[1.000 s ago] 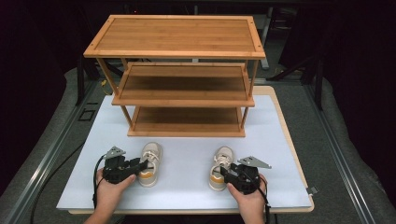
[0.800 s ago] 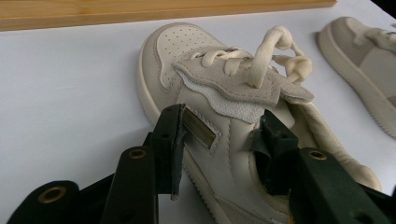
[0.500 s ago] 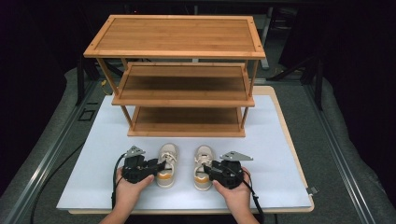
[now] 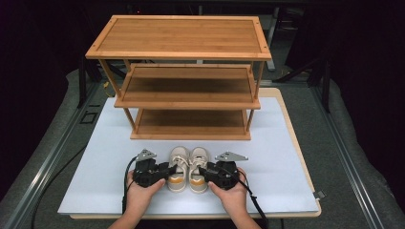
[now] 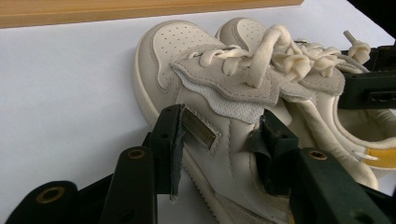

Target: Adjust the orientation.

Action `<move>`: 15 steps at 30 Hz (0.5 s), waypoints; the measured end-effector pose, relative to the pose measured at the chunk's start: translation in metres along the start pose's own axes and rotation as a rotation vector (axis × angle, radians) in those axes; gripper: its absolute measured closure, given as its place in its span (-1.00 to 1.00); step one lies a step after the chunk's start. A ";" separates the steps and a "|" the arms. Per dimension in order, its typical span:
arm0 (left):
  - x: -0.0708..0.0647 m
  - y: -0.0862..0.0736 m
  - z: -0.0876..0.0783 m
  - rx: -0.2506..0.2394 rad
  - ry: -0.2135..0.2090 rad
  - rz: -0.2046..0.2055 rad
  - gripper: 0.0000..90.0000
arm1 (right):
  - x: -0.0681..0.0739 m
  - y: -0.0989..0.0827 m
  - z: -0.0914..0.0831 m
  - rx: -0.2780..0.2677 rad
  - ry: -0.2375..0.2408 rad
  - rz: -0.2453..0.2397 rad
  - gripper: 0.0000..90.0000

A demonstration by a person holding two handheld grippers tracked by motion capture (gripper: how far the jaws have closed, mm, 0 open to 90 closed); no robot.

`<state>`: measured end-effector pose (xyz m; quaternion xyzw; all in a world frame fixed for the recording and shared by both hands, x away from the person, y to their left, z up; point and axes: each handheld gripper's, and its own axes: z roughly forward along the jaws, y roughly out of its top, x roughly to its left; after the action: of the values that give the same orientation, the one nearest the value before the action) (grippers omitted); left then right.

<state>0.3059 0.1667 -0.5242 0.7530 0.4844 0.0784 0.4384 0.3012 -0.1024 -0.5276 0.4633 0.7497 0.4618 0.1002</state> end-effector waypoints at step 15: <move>-0.007 -0.001 0.004 -0.011 0.008 0.001 0.28 | 0.016 -0.006 -0.002 -0.021 -0.095 0.023 0.23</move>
<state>0.3036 0.1589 -0.5249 0.7506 0.4854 0.0843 0.4403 0.2874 -0.0922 -0.5268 0.4922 0.7338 0.4484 0.1354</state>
